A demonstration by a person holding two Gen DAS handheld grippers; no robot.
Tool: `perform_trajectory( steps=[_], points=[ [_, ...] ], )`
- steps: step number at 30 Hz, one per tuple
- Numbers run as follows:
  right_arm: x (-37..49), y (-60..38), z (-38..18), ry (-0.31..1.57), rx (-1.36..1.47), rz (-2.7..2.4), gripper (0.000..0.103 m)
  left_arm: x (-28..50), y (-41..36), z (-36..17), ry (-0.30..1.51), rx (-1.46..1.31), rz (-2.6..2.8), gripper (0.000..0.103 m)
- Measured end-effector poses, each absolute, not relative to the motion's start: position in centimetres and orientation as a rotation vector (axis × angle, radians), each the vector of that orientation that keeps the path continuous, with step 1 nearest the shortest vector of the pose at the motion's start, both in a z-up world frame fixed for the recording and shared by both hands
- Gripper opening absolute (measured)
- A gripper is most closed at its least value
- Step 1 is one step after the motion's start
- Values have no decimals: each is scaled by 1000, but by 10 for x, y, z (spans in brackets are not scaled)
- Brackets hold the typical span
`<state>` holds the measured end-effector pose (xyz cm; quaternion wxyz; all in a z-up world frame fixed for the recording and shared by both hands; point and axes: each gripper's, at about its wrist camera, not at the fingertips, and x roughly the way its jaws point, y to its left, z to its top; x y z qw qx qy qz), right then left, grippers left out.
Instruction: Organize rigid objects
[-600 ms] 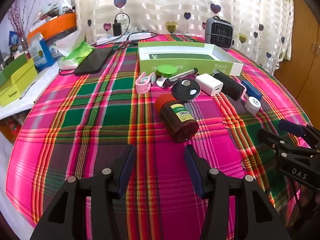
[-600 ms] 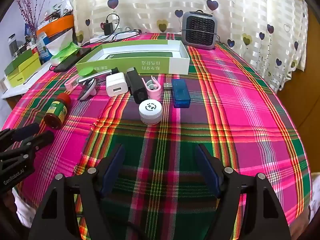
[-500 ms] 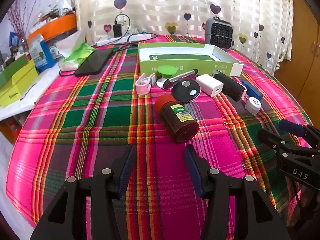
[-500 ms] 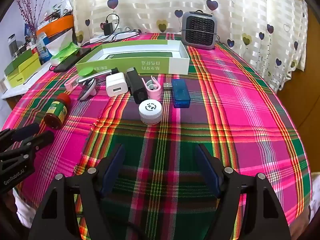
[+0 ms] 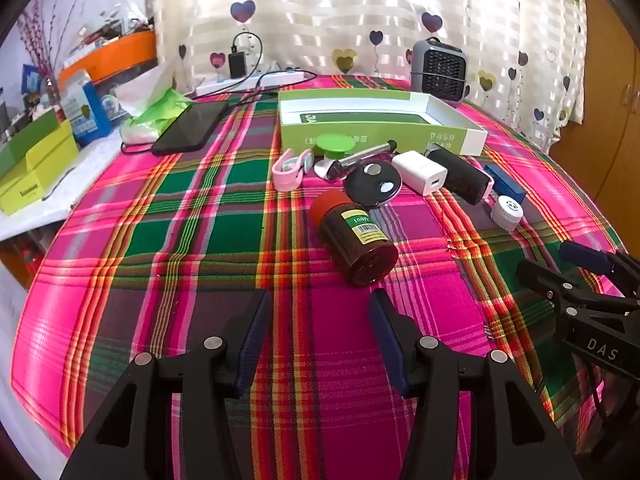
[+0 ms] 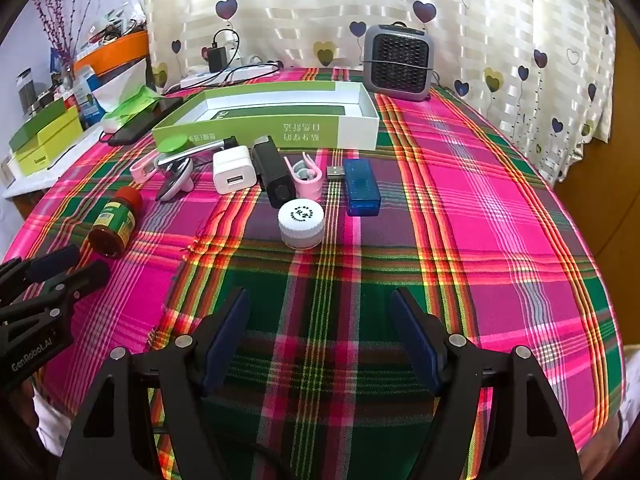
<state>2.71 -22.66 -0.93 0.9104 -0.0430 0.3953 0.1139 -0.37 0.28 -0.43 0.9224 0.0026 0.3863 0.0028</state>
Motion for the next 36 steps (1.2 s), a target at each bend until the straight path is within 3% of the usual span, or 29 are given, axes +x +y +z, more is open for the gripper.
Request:
perform_trajectory(
  steps=[36],
  points=[
    [34,-228,-5,828,-95,265,73,3,6,0,841,-52,-49,50]
  ],
)
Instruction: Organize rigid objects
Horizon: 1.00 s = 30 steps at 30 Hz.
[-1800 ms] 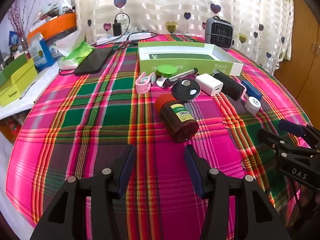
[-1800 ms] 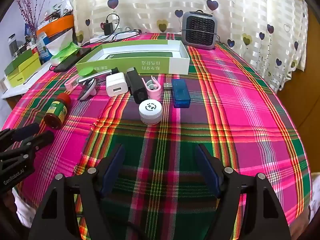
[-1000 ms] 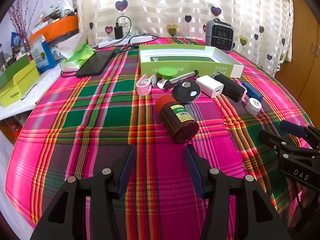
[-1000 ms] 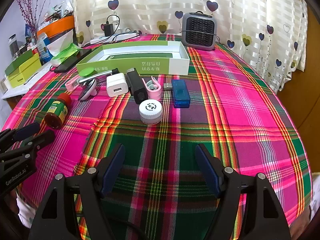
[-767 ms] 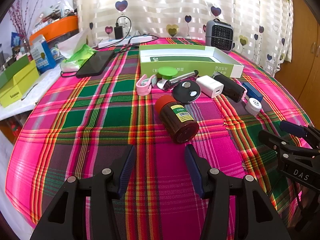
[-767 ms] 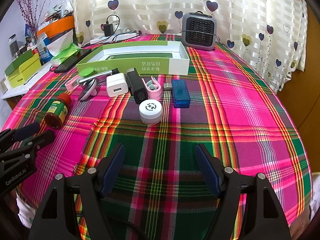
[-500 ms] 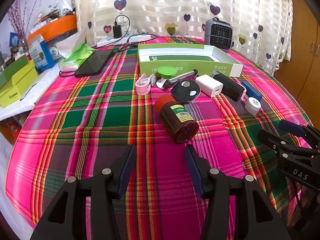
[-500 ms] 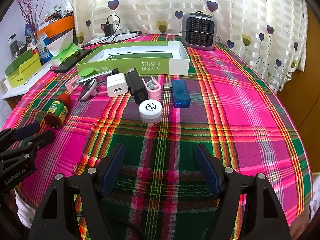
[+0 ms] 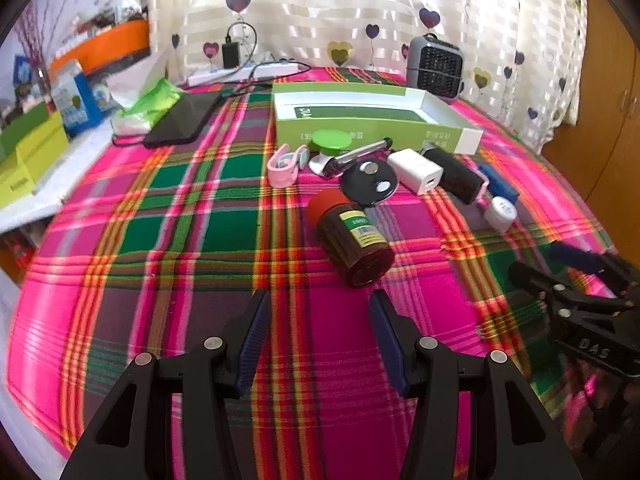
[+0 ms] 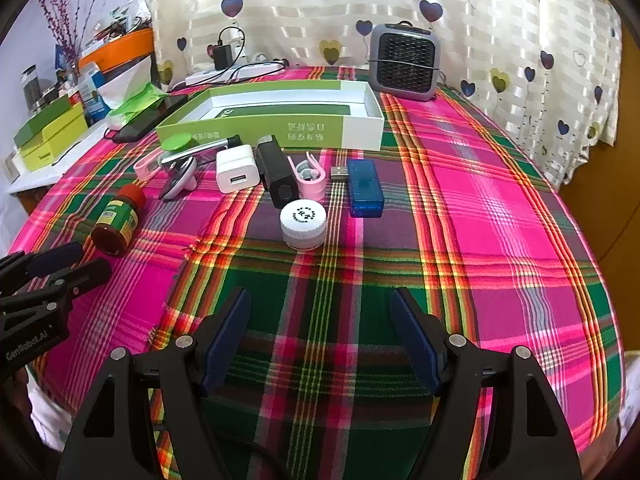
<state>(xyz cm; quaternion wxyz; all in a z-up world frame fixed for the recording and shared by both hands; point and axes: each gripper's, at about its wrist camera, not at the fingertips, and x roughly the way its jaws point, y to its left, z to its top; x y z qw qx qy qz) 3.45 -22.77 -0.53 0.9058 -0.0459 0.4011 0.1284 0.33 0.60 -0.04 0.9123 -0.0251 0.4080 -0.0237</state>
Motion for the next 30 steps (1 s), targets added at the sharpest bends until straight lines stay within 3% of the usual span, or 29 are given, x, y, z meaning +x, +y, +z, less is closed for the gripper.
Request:
perform_trajectory(
  steps=[26,30],
  points=[
    [81,-216,-5,902,-101,338,72,48,7,4,890,-142,-80,50],
    [83,-220,-4,892,-103,319,59,51,8,4,888,-141,-88,50]
  ],
)
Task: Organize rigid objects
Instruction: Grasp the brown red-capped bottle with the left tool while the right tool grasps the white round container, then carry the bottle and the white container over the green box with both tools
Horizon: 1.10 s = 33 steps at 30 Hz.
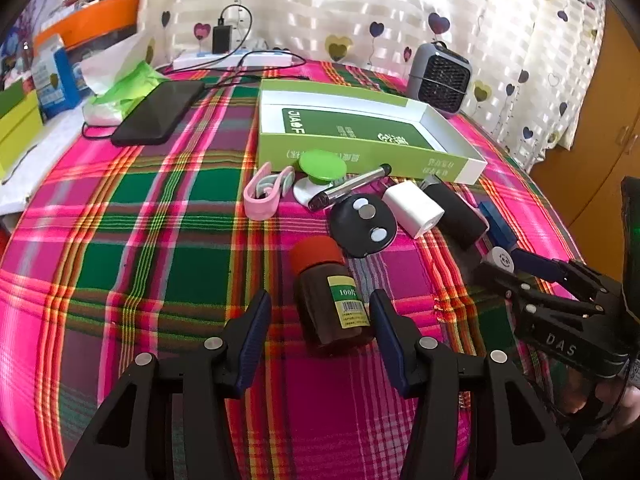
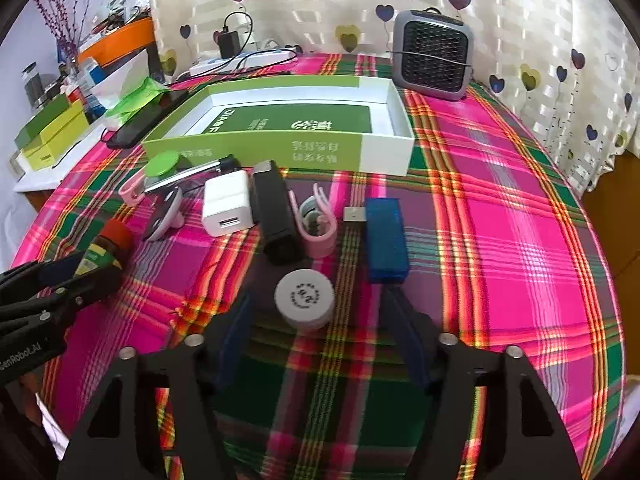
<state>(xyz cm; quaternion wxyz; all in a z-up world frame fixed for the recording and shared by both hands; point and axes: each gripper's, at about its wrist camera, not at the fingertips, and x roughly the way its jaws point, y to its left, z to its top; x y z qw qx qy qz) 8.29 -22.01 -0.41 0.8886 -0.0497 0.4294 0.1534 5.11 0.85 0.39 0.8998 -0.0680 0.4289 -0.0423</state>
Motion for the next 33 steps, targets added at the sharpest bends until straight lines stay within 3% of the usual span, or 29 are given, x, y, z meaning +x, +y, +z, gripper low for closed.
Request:
perform_trajectory(
  steps=[4,7,10,12,33],
  points=[
    [84,-223,-3,886,-103,303,46,54,11,3,880,-150,-92,49],
    [83,-223,-3,878,-111,297,35,54,12,3,877,-141,-88,42],
    [84,-223,-3,874,-109,298,31,55,14,3,875,-136,-86,31],
    [83,-223,-3,873,-112,299,29,55,15,3,873,-138,-91,31],
    [108,-217,38,791,-127,330,29,96,25,51,768,-117,-146,31]
  ],
)
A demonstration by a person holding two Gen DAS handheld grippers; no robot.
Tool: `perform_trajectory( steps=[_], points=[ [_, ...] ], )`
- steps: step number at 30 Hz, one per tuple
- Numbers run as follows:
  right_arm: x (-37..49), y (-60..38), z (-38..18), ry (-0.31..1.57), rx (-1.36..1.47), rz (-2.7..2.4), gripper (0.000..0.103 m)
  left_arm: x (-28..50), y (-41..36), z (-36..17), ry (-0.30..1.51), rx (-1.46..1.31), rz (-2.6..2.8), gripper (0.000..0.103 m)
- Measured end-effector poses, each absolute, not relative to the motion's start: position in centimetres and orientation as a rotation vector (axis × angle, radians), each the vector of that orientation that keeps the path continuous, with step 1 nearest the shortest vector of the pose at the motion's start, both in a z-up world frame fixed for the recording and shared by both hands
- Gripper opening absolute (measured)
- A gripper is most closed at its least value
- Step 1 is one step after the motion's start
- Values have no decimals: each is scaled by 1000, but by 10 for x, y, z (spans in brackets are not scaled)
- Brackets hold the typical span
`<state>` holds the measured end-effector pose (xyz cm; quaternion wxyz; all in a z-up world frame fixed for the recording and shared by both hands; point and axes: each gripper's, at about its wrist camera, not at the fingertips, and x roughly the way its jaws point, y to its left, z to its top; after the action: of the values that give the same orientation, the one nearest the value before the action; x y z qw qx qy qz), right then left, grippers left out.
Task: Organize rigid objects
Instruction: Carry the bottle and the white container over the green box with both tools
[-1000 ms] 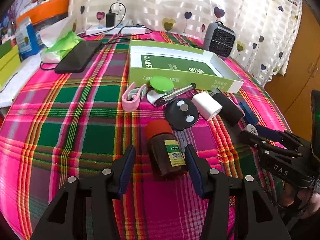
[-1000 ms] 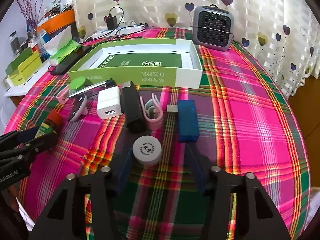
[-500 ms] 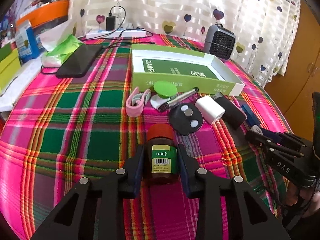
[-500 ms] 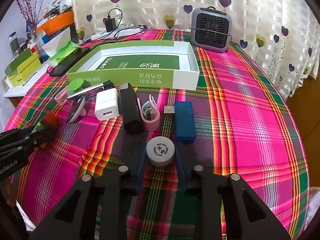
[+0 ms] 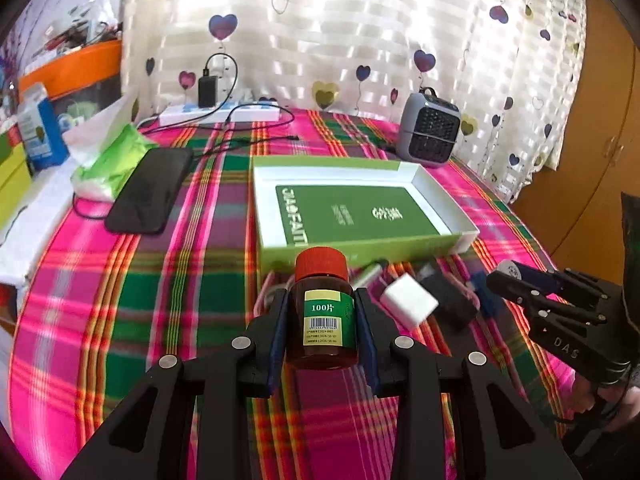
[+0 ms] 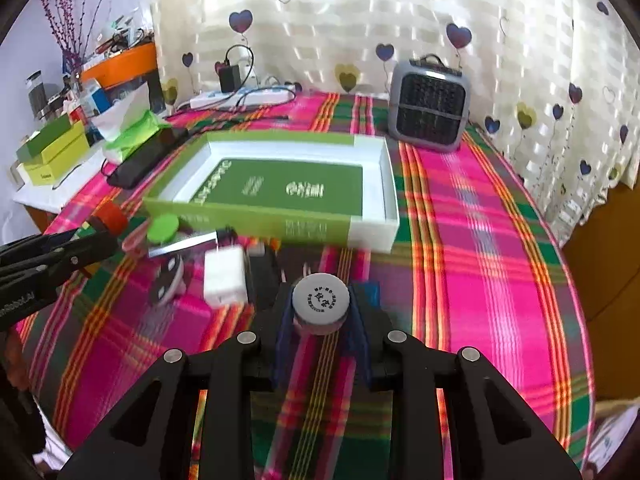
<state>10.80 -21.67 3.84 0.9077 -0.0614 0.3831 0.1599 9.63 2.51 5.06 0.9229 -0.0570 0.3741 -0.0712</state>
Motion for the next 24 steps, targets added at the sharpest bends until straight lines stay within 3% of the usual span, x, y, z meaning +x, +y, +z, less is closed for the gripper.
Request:
perform_trajectory(
  steps=[24],
  points=[
    [213,-188,44,831,-104,370,29,207,35,36,855,-157,-171,31]
  ],
)
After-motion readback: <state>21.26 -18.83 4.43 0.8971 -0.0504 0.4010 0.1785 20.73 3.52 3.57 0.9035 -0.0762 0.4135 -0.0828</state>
